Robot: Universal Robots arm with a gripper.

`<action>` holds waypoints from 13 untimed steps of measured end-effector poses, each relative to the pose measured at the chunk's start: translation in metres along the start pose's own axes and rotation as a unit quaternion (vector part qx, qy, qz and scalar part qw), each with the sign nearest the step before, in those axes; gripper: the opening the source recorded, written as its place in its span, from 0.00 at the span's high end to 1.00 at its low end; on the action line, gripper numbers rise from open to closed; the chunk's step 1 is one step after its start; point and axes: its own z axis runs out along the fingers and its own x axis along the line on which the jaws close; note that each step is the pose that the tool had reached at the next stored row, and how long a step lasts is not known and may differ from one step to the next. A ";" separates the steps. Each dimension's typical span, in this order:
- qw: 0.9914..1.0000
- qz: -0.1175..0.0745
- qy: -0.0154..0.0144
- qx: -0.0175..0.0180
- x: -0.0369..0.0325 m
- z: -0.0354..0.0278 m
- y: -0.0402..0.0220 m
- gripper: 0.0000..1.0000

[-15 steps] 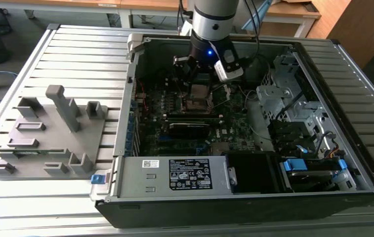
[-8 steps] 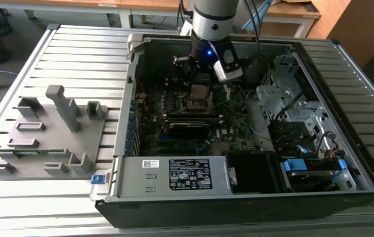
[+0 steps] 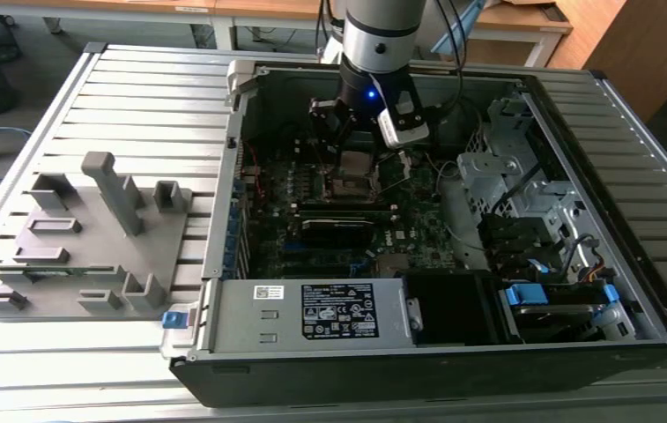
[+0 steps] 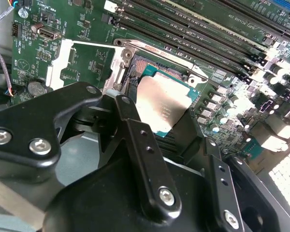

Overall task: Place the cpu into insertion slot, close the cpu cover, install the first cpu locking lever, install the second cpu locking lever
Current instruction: 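Place the cpu into insertion slot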

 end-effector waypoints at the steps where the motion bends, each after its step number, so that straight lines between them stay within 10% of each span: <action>1: 1.000 0.000 0.000 0.000 0.0000 0.0000 0.0000 0.46; 13: 1.000 0.004 0.000 0.000 0.0000 0.0001 0.0000 0.46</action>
